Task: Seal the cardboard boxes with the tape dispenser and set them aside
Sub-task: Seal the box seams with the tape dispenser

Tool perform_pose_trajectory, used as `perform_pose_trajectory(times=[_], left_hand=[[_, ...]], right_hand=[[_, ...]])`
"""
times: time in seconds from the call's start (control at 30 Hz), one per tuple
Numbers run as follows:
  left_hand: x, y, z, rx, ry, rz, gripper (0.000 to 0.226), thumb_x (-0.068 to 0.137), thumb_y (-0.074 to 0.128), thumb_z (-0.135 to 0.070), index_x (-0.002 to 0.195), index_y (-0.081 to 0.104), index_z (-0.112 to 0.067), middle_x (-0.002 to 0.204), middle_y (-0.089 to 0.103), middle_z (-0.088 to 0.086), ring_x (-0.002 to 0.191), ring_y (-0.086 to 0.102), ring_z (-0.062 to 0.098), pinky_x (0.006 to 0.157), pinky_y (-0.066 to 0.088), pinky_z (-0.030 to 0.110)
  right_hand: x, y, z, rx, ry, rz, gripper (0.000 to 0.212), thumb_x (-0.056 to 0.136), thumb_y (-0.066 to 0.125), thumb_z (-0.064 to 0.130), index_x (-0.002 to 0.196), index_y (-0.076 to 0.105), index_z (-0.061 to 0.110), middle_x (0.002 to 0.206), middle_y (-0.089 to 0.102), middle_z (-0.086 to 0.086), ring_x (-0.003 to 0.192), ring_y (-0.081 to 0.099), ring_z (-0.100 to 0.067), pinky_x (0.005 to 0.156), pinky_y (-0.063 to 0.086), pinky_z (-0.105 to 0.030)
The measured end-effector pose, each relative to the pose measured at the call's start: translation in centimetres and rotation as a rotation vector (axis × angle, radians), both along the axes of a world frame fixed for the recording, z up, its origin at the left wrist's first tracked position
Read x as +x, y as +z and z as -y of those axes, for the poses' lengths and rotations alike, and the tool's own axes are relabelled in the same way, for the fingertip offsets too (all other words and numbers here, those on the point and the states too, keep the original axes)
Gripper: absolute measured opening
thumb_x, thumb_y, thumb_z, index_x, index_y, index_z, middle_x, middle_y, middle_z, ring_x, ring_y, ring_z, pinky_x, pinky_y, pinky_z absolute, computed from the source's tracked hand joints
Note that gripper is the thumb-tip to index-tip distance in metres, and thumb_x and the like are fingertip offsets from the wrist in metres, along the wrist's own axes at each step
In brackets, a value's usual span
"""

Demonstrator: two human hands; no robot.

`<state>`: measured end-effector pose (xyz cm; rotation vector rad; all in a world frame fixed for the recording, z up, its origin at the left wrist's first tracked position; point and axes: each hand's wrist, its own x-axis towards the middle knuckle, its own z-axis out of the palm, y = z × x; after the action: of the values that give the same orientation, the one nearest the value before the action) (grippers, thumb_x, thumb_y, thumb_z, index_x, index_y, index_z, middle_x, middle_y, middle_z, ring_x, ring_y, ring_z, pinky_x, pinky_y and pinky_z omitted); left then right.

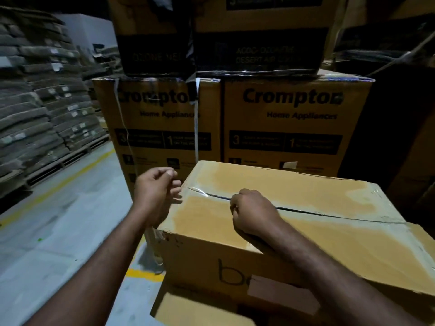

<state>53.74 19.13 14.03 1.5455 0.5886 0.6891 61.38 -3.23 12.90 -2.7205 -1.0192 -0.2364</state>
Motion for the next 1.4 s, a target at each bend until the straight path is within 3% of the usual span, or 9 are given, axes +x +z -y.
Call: perform_pose_trajectory(times=[0.2,0.33,0.43,0.6,0.73,0.9,1.03,1.2,1.4], left_hand=[[1.6,-0.8,-1.8,0.314,-0.304,-0.514,0.03,0.097,0.067,-0.036,0.121,0.072,-0.018,0.105,0.077,0.0,0.092,0.073,0.021,0.077,0.059,0.038],[1.5,-1.3,-1.5,0.319,-0.413,-0.489,0.016,0.099,0.064,-0.031,0.105,0.074,-0.02,0.093,0.078,0.006,0.086,0.075,0.026,0.077,0.061,0.047],[0.9,-1.4,-1.8,0.164,-0.57,-0.461,0.018,0.102,0.059,-0.017,0.119,0.064,-0.018,0.106,0.075,0.01,0.086,0.076,0.019,0.064,0.06,0.029],[0.6,-2.6,-2.5,0.151,-0.689,-0.373,0.04,0.097,0.039,0.011,0.13,0.056,-0.006,0.121,0.065,0.018,0.112,0.066,0.023,0.094,0.056,0.032],[0.2,-2.8,-2.3,0.075,-0.667,-0.355,0.038,0.104,0.045,-0.003,0.141,0.046,-0.012,0.135,0.06,0.007,0.125,0.058,0.011,0.105,0.048,0.022],[-0.6,-4.0,-2.8,0.013,-0.621,-0.465,0.058,0.098,0.056,-0.041,0.151,0.037,-0.023,0.151,0.049,0.007,0.137,0.049,0.022,0.114,0.041,0.042],[-3.1,-3.8,-1.3,0.039,-0.46,-0.458,0.018,0.109,0.041,-0.032,0.122,0.053,-0.032,0.117,0.069,0.004,0.111,0.066,0.028,0.096,0.052,0.045],[-5.8,-6.3,2.0,-0.085,-0.059,-0.095,0.028,0.108,0.045,-0.015,0.125,0.067,-0.02,0.103,0.075,-0.006,0.087,0.072,0.003,0.07,0.056,0.023],[-5.7,-7.7,3.3,-0.041,0.083,0.068,0.04,0.105,0.043,-0.002,0.129,0.068,-0.021,0.123,0.069,-0.01,0.111,0.065,0.001,0.089,0.054,0.02]], right_hand=[[0.5,0.6,-3.6,0.019,0.105,0.028,0.03,0.098,0.05,0.032,0.12,0.065,0.02,0.109,0.06,-0.004,0.095,0.056,-0.023,0.08,0.054,-0.041],[0.8,0.1,-7.8,0.089,0.278,0.005,0.034,0.1,0.05,0.029,0.132,0.058,0.02,0.126,0.054,-0.002,0.112,0.052,-0.021,0.088,0.052,-0.039],[0.9,-0.6,-9.6,0.025,0.307,0.006,0.028,0.098,0.054,0.023,0.124,0.062,0.023,0.116,0.054,-0.001,0.11,0.052,-0.022,0.084,0.051,-0.039],[0.5,-0.5,-10.9,0.081,0.465,-0.014,0.03,0.098,0.054,0.022,0.126,0.063,0.024,0.121,0.06,0.001,0.108,0.056,-0.019,0.087,0.051,-0.036],[2.7,0.4,-12.3,0.057,0.443,-0.06,0.024,0.1,0.046,0.031,0.118,0.061,0.024,0.117,0.056,0.003,0.107,0.054,-0.019,0.087,0.049,-0.039],[5.9,0.0,-13.5,-0.16,0.314,0.033,0.04,0.1,0.038,0.059,0.13,0.057,0.042,0.141,0.039,0.002,0.131,0.034,-0.022,0.103,0.035,-0.048],[7.2,-1.1,-14.6,-0.127,0.303,0.022,0.039,0.1,0.037,0.058,0.128,0.059,0.042,0.152,0.033,0.001,0.143,0.022,-0.024,0.11,0.027,-0.052],[8.6,-2.2,-15.8,-0.048,0.269,0.016,0.044,0.104,0.031,0.051,0.13,0.06,0.031,0.144,0.049,0.006,0.137,0.035,-0.017,0.105,0.029,-0.048],[10.0,-1.8,-16.9,0.022,0.145,0.062,0.044,0.103,0.029,0.044,0.125,0.062,0.024,0.132,0.057,0.004,0.124,0.047,-0.017,0.1,0.03,-0.05]])
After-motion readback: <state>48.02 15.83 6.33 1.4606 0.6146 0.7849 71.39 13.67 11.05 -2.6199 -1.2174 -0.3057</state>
